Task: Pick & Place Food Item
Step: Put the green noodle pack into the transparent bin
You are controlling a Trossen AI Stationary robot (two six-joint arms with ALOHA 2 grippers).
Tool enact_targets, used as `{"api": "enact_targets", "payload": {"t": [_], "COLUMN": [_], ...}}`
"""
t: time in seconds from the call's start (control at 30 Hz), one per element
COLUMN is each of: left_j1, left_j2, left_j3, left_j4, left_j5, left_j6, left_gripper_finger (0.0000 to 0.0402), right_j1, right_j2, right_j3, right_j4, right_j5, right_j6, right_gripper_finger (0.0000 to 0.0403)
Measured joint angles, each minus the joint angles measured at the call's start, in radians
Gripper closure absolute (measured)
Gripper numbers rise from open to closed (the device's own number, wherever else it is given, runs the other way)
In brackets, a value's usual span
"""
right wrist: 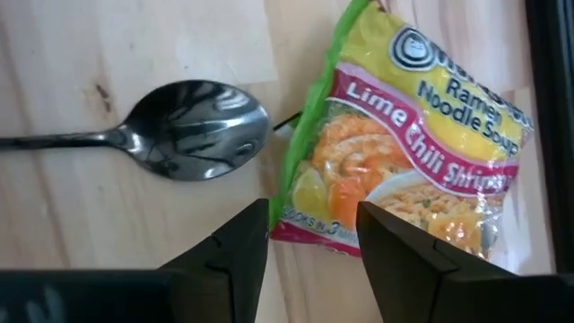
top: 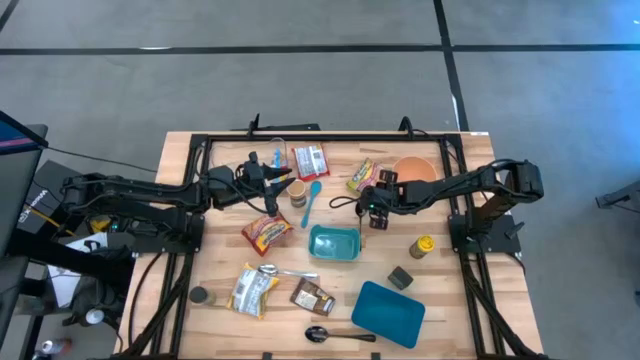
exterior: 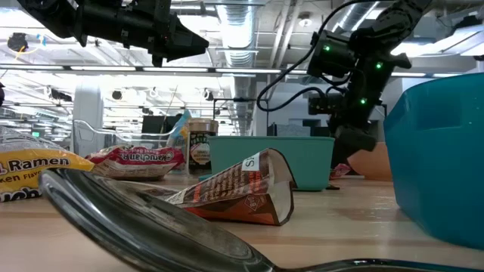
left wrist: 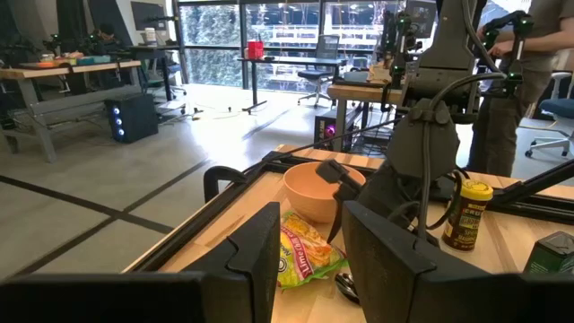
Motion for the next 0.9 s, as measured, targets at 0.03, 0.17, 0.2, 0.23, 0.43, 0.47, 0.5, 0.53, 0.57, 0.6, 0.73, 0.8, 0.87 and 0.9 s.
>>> {"api": "enact_targets", "payload": {"t": [0.03,0.17,0.2,0.23,0.43,0.47,0.5,0.53,0.57,0.6,0.73,0.8,0.87,0.9], "left_j1": [0.0,0.0,0.0,0.0,0.0,0.0,0.0,0.0,0.0,0.0,0.0,0.0,0.0,0.0], "left_j2": [0.0,0.0,0.0,0.0,0.0,0.0,0.0,0.0,0.0,0.0,0.0,0.0,0.0,0.0], "left_j3": [0.0,0.0,0.0,0.0,0.0,0.0,0.0,0.0,0.0,0.0,0.0,0.0,0.0,0.0], "left_j4": [0.0,0.0,0.0,0.0,-0.002,-0.002,-0.002,-0.002,-0.002,-0.002,-0.002,-0.002,-0.002,-0.002], "left_j5": [0.0,0.0,0.0,0.0,0.0,0.0,0.0,0.0,0.0,0.0,0.0,0.0,0.0,0.0], "left_j6": [0.0,0.0,0.0,0.0,0.0,0.0,0.0,0.0,0.0,0.0,0.0,0.0,0.0,0.0], "left_gripper_finger": [0.0284,0.0284,0.0284,0.0284,0.0284,0.0284,0.0284,0.0284,0.0284,0.0284,0.0284,0.0284,0.0284,0.0284], "right_j1": [-0.002,-0.003,-0.003,-0.003,-0.002,-0.002,-0.002,-0.002,-0.002,-0.002,-0.003,-0.003,-0.003,-0.003], "right_j2": [0.0,0.01,0.019,0.027,0.101,0.107,0.111,0.112,0.112,0.112,0.094,0.089,0.088,0.088], "right_j3": [0.0,0.0,0.0,-0.001,0.001,0.001,0.002,0.002,0.002,0.002,-0.001,-0.001,-0.001,-0.001], "right_j4": [0.005,0.016,0.02,0.012,0.026,0.029,0.033,0.035,0.035,0.038,0.04,0.044,0.043,0.043], "right_j5": [0.002,0.003,0.003,0.003,0.018,0.022,0.029,0.033,0.035,0.035,0.029,0.029,0.029,0.029], "right_j6": [0.0,0.004,0.006,0.007,0.011,0.013,0.015,0.015,0.015,0.015,0.015,0.015,0.015,0.015], "right_gripper_finger": [0.0241,0.0248,0.025,0.0253,0.0266,0.0268,0.027,0.0272,0.0275,0.0277,0.0287,0.0294,0.0303,0.0309]}}
